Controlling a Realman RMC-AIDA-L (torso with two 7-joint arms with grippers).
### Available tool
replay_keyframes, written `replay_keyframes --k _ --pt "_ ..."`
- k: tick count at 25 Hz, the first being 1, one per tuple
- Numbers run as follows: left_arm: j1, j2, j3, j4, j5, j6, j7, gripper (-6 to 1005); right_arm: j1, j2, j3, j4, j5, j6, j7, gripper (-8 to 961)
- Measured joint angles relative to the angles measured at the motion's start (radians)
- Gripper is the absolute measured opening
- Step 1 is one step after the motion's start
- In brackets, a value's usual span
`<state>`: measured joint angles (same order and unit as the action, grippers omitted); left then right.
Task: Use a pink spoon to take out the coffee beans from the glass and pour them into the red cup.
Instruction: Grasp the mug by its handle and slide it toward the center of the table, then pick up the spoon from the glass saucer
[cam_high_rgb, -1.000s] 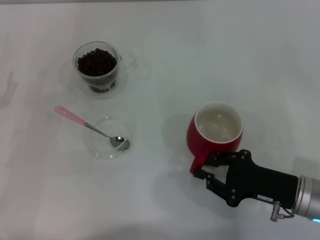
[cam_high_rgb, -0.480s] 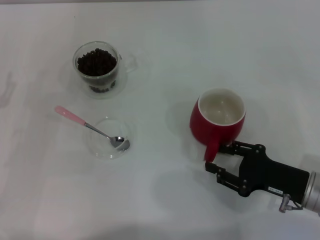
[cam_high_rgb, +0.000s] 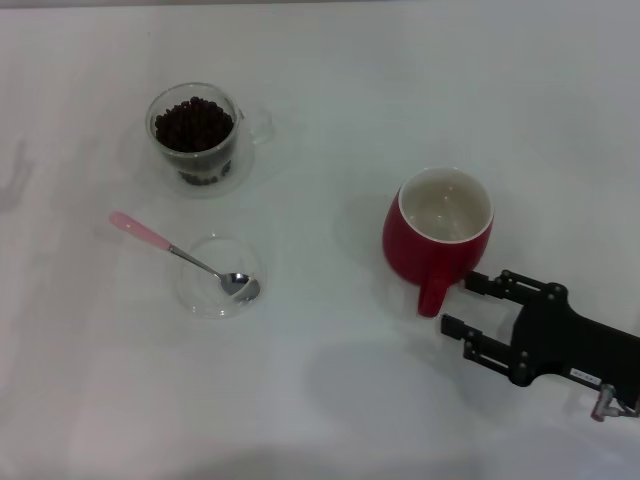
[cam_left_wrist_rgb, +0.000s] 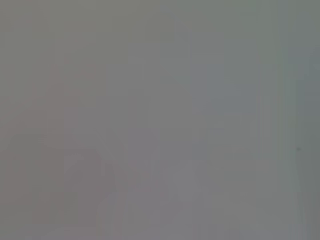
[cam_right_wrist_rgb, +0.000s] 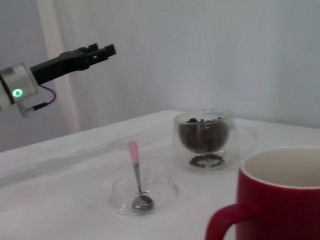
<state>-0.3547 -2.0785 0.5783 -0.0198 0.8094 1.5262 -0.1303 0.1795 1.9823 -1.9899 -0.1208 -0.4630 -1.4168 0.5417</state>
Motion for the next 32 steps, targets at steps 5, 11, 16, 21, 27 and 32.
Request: replay_keyframes --k 5,11,16,21,27,32 --pt "0.004 -0.001 0.000 -0.001 0.006 0.002 -0.001 891 -0.001 -0.023 0.048 0.041 0.000 -0.031 0.000 643" --pt "0.027 -0.007 0.003 -0.049 0.058 0.106 -0.006 891 -0.005 -0.069 0.195 0.080 0.000 -0.081 -0.003 639" --pt "0.034 -0.008 0.003 -0.124 0.149 0.210 -0.042 891 0.003 -0.101 0.342 0.080 0.000 -0.111 -0.005 636" --pt "0.028 -0.009 0.003 -0.213 0.187 0.255 -0.239 891 0.006 -0.123 0.511 0.067 0.000 -0.168 -0.006 634" --pt "0.059 -0.009 0.003 -0.229 0.200 0.210 -0.667 890 0.000 -0.135 0.675 0.043 0.000 -0.194 -0.011 634" --pt "0.072 -0.009 0.021 -0.246 0.220 0.136 -0.900 890 0.002 -0.146 0.745 0.039 0.000 -0.194 -0.022 634"
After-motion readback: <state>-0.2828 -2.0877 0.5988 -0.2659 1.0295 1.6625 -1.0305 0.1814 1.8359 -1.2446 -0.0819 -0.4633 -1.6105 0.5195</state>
